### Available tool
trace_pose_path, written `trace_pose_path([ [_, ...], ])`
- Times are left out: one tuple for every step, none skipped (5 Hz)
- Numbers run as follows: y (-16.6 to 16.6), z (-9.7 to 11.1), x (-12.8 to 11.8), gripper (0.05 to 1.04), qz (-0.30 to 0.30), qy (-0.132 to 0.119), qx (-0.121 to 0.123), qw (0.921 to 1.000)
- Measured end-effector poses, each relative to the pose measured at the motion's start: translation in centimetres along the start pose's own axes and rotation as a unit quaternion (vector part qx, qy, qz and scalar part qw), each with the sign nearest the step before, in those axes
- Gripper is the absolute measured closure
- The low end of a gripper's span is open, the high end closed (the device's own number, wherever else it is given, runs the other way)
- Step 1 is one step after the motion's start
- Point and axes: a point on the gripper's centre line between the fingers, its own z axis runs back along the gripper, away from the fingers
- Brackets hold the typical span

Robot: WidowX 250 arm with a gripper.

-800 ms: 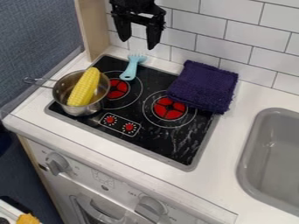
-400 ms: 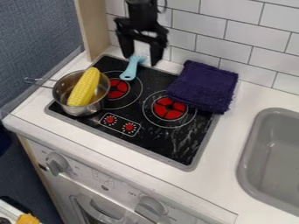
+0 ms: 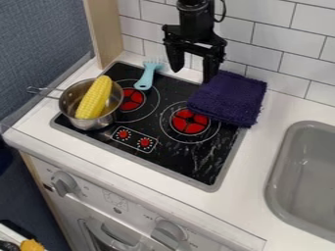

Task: Move purple towel to bottom of the stove

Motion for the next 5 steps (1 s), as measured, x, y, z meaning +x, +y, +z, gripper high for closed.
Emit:
trace_pose_path([
  [-1.7, -2.0, 1.0, 0.083, -0.007, 0.025, -0.007, 0.9996],
  [-2.8, -3.9, 1.6, 0.083, -0.025, 0.041, 0.002, 0.9988],
  [-3.4, -4.8, 1.7, 0.082, -0.041, 0.054, 0.016, 0.9976],
  [-3.2, -5.5, 1.6, 0.081, -0.043, 0.066, 0.03, 0.9964],
  [-3.0, -5.6, 0.7, 0.082, -0.045, 0.074, 0.04, 0.9955],
])
